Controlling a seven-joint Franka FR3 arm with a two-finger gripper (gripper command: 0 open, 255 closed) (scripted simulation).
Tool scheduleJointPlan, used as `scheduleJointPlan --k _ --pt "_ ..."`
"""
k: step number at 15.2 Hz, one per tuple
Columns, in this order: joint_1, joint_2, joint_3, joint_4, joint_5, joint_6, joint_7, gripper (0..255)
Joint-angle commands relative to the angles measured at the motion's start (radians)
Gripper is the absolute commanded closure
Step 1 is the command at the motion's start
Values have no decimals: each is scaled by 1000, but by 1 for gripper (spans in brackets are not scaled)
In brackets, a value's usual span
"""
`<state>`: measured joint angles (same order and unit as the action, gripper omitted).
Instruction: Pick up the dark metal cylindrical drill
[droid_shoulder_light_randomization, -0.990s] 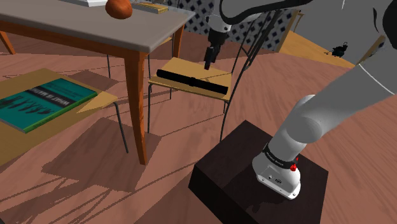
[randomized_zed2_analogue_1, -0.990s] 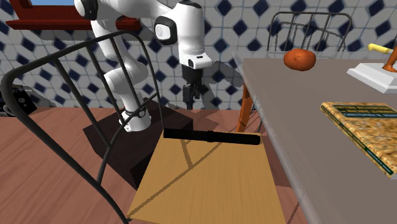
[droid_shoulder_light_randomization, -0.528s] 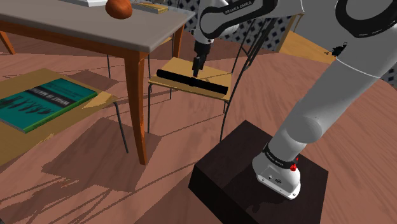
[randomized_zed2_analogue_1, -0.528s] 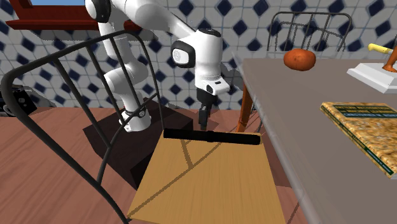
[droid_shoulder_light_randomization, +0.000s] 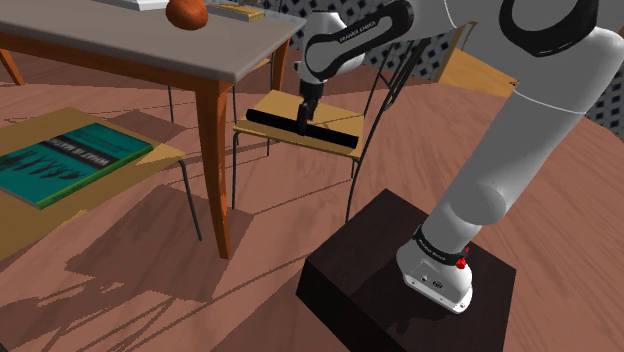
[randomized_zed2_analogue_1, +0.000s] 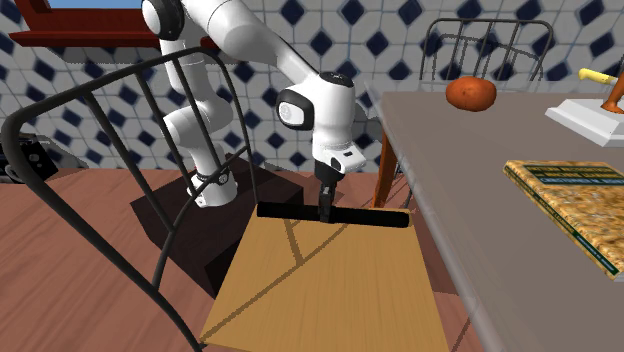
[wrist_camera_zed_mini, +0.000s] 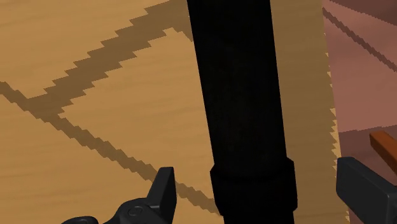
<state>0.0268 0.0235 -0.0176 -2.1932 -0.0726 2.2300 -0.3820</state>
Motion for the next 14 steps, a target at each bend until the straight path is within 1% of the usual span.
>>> scheduleJointPlan --k 1,2,3,12,14 --pt "0 9 0 -11 -1 20 2 0" --pt "0 9 0 -11 -1 20 2 0" --pt "0 7 0 -12 -1 19 2 255" --pt "0 9 0 -11 -1 20 2 255" --pt "1 -5 1 1 0 -6 0 255"
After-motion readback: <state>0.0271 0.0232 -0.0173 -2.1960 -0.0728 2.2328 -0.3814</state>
